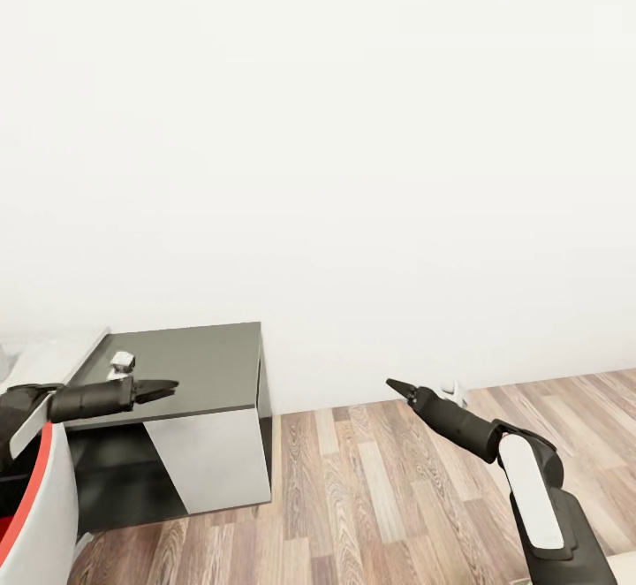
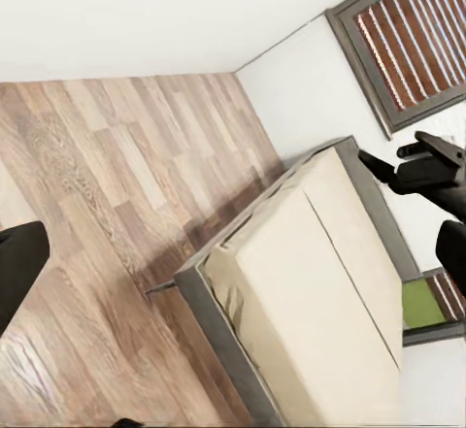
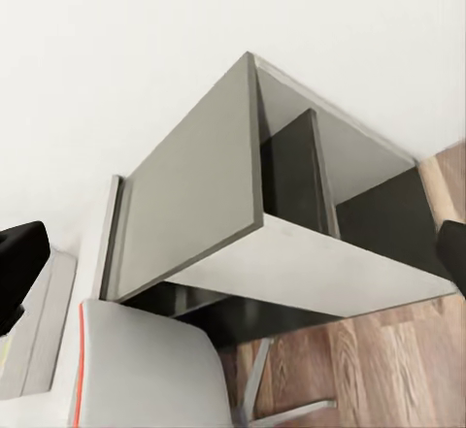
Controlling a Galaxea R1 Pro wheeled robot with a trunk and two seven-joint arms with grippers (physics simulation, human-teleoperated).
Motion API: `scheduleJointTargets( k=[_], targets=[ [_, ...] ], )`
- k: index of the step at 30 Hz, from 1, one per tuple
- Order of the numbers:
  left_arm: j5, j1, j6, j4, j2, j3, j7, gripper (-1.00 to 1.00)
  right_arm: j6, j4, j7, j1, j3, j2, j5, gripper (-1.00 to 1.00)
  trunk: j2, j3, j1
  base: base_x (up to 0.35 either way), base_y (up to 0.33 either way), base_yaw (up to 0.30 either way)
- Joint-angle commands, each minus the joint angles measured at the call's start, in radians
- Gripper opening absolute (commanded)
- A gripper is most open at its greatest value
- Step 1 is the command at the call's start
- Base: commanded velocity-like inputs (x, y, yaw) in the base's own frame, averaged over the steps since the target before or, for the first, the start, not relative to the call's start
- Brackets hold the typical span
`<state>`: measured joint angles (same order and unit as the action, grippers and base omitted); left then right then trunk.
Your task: Put all the toys in the child's room - the three board games (two on the bed and one on the table), the two jigsaw puzzles on the table, and the tennis ball on the table - inside the toy box on the table in the child's room.
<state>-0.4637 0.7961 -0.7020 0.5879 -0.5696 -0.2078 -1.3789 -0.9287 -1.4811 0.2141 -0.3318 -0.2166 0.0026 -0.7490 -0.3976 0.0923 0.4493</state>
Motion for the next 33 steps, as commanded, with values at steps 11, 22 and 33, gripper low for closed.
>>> scheduleJointTargets(
  k=[11,22,33],
  targets=[
    [0.005,-0.028,-0.012,-0.010,0.014,-0.056,0.039,1.00,-0.020,0.009,0.012,0.118,-0.016,-0.082,0.005,1.00,-0.002,0.002,0.001,-0.187,0.000,0.000],
    [0.039,-0.072,-0.006,-0.077,0.083,-0.141,0.122,1.00,-0.004,0.104,-0.001,0.136,-0.011,-0.078,0.157,1.00,-0.002,0.002,0.001,-0.166,0.000,0.000],
    [0.077,-0.086,0.134,-0.333,0.200,-0.169,0.430,1.00,0.221,0.489,-0.005,0.137,-0.001,-0.068,0.466,1.00,-0.002,0.002,0.001,-0.005,0.000,0.000]
  ],
)
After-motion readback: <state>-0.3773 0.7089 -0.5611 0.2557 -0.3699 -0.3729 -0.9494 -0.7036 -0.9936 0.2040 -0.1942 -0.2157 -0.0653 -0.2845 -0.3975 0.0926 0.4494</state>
